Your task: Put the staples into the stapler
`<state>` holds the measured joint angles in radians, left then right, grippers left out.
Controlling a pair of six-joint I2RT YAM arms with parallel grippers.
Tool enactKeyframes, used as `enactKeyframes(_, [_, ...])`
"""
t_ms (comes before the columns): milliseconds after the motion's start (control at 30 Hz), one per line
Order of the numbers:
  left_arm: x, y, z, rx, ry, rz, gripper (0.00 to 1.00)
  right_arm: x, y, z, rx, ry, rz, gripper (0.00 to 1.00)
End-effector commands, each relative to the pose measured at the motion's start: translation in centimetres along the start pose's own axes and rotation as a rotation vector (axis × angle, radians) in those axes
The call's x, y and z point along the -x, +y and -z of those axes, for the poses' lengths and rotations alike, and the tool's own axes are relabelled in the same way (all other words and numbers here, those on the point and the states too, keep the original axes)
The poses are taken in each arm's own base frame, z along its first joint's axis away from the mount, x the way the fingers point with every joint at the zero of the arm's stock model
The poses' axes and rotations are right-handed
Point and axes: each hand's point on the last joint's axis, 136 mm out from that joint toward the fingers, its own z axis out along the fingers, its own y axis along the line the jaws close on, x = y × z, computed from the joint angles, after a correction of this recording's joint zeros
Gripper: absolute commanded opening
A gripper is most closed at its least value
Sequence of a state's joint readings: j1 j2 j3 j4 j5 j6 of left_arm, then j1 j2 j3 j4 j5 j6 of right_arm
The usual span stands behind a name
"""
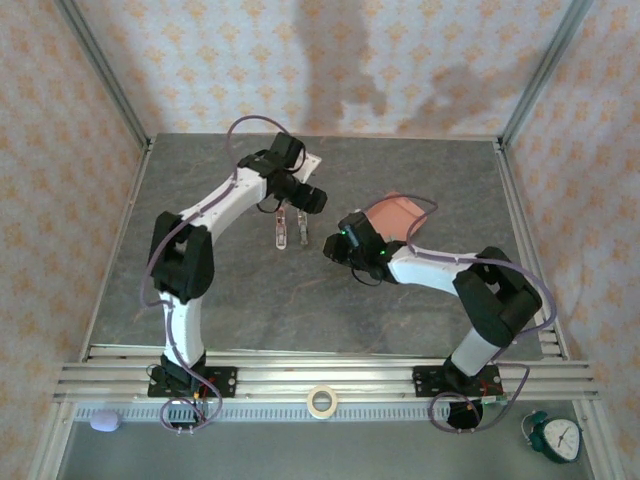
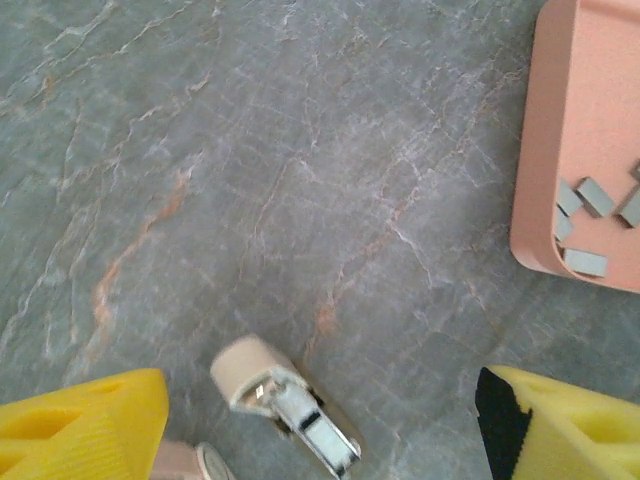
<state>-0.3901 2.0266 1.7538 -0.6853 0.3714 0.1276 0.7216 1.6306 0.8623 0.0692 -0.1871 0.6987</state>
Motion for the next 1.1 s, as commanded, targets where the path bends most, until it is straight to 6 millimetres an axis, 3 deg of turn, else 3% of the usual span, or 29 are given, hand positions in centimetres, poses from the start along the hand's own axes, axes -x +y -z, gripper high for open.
enactKeyframes(0, [-1.1,-0.1,-0.7,-0.039,0.112,-0.081,0.8,0.5,-0.1,0.8,-0.004,-0.031,0.01,0.36])
enactKeyframes(267, [-0.6,0.6,-3.6,-0.058,0.188,-0.17,0.76,0.2,-0.8,0.7,-0.031,-0.024,0.022,0.36])
enactKeyframes(533, [-1.9,1.2,-4.9,-0.063,0.271,-0.239,0.75,0.1,-1.0,0.5,-0.043,-0.018,0.028,0.36])
enactKeyframes(900, [-2.8,-0.3,-4.5,-0.154,0.297,-0.253,0.72,0.1,-0.8,0.1,-0.043,-0.008,0.026,0.36])
enactKeyframes(1067, [-2.9,-0.7,-4.0,-0.175,0.298,-0.273,0.65,0.2,-0.7,0.1,-0.044,-0.009,0.026,0.36])
